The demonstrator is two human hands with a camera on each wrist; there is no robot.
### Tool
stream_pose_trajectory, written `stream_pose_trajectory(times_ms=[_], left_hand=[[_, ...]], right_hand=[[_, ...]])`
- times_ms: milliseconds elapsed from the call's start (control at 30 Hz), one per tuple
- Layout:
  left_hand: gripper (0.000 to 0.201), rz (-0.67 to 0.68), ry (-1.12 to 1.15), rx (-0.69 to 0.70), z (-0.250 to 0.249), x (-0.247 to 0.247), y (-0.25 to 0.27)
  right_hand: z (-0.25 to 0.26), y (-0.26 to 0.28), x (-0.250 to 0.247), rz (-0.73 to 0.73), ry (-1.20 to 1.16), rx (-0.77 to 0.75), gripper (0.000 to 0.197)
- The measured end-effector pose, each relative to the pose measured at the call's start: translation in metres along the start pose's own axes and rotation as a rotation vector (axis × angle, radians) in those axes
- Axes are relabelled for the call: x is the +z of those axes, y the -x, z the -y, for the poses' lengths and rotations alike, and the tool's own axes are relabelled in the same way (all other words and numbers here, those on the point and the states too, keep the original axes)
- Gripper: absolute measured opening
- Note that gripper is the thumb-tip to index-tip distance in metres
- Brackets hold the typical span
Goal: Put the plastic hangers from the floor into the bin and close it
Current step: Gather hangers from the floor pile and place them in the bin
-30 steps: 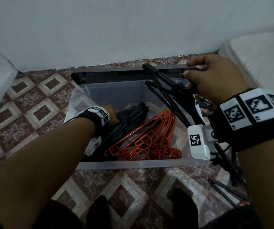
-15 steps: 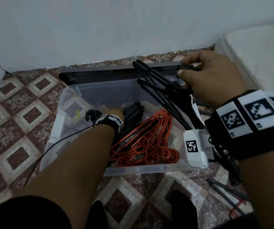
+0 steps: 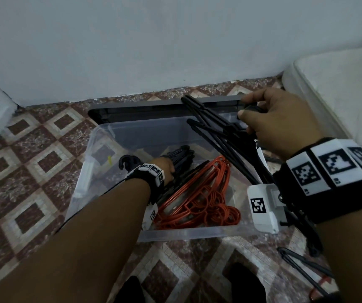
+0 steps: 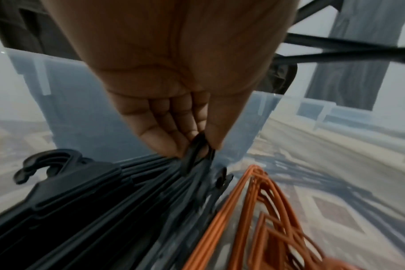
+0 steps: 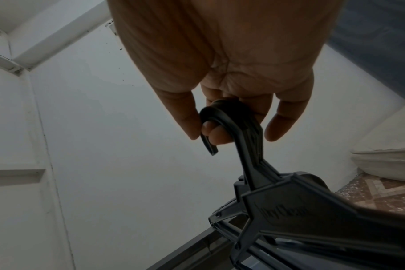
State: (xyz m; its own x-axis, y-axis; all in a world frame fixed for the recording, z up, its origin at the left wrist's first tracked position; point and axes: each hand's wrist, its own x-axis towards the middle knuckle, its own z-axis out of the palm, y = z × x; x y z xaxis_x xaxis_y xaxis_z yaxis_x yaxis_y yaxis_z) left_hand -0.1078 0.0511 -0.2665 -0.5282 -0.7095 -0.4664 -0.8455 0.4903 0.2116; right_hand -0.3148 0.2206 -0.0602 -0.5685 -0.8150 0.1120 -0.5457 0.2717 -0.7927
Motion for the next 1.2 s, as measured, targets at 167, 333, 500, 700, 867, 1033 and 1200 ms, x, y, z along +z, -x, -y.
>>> stream_pose_trajectory(times_ms=[167,333,500,700,867,1033,1200], left_hand=[[0.022,-0.226,-0.002,-0.026,-0.001,-0.046,0.020],[0.013,-0.442,0.118,0.001,-0.009,-0.109,0.064],[0.016,-0.610,0.172,0.063,-0.018,-0.149,0.126],[0.011,-0.678,0.246,0.023,-0.026,-0.145,0.177],[0.005,-0.695,0.212,0.004,-0.025,-0.141,0.180],[0.005,-0.598,0.179,0.123,-0.023,-0.142,0.187],[0.015,-0.577,0.119,0.240,-0.026,-0.146,0.190]], right_hand=[[-0.001,0.000,-0.001,0.003,0.000,0.017,0.017],[-0.006,-0.001,-0.005,0.020,-0.025,0.012,0.017],[-0.007,-0.004,-0.007,0.000,-0.006,-0.025,0.021],[-0.002,-0.004,-0.008,0.046,-0.037,-0.052,0.020],[0.002,-0.001,-0.006,0.067,-0.199,-0.009,0.004],[0.010,0.007,-0.005,0.157,-0.271,-0.005,0.009],[0.009,0.012,-0.010,0.271,0.030,-0.077,0.027]])
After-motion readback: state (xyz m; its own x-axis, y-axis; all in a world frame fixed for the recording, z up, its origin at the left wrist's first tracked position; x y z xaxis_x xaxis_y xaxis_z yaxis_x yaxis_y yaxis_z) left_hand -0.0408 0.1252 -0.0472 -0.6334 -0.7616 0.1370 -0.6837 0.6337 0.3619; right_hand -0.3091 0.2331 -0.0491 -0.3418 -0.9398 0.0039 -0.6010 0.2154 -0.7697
